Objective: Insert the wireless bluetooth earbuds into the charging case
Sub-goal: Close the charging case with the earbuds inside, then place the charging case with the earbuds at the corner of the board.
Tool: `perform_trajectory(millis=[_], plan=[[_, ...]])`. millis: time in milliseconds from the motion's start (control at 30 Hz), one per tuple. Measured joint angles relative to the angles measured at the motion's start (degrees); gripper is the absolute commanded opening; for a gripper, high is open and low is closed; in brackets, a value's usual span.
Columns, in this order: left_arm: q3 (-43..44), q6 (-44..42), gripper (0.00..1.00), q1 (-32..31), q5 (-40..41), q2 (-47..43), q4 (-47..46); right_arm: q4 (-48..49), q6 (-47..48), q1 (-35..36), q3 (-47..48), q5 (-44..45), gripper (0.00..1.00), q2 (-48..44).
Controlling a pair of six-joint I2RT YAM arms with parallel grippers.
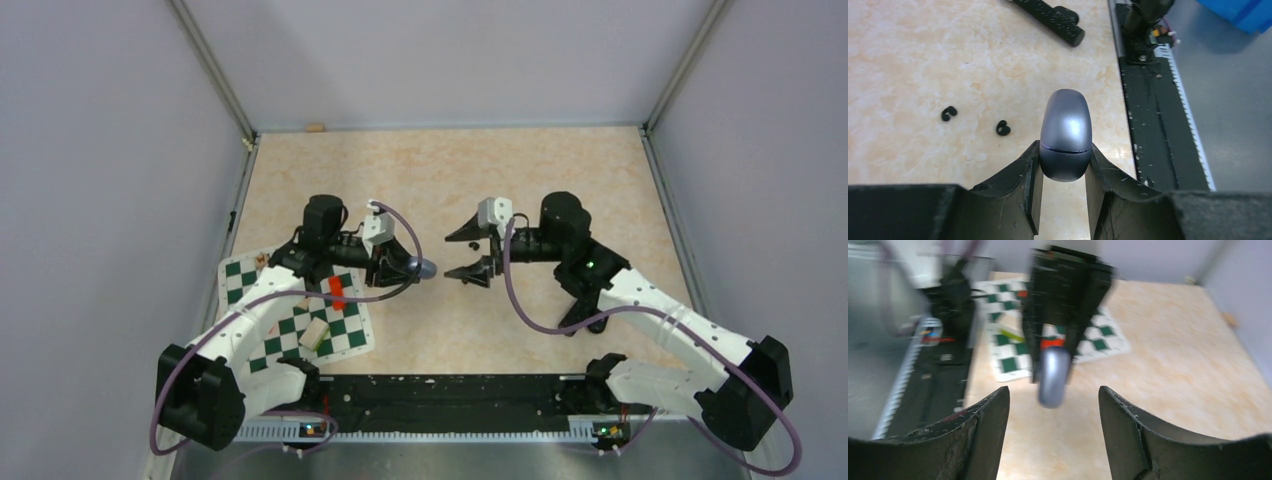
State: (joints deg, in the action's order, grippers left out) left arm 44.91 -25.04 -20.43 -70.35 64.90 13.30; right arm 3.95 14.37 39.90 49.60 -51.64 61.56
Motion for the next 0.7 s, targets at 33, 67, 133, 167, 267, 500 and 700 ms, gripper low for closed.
perform_trajectory(millis=[33, 67, 133, 167, 267, 500, 700], plan=[[-0.1, 1.1, 0.0, 0.0, 1.1, 0.0, -0.9, 0.3, 0.1, -0.1, 0.0, 3.5, 0.67, 0.0], [-0.3, 2.7, 0.0, 0.0, 3.2, 0.2, -2.4, 0.7, 0.2, -0.4, 0.0, 8.4, 0.71, 0.0], [-0.3, 6.1, 0.0, 0.0, 8.9, 1.4, -5.3, 1.9, 0.8, -1.5, -0.1, 18.2, 0.79, 0.0], [-0.3, 7.4, 0.0, 0.0, 11.4, 2.3, -6.3, 2.7, 1.1, -2.6, -0.2, 23.3, 0.83, -0.1], [1.9, 11.9, 0.0, 0.7, 19.8, 7.9, -6.9, 5.8, 1.6, -6.0, -2.0, 34.5, 0.86, -1.3], [17.6, 16.2, 0.0, 2.9, 32.2, 24.0, 0.6, 7.8, -0.1, -15.3, -4.3, 42.6, 0.87, -5.2], [40.0, 16.5, 0.0, 6.9, 34.3, 42.4, 14.3, 8.1, -2.5, -22.3, -4.7, 41.2, 0.87, -8.3]])
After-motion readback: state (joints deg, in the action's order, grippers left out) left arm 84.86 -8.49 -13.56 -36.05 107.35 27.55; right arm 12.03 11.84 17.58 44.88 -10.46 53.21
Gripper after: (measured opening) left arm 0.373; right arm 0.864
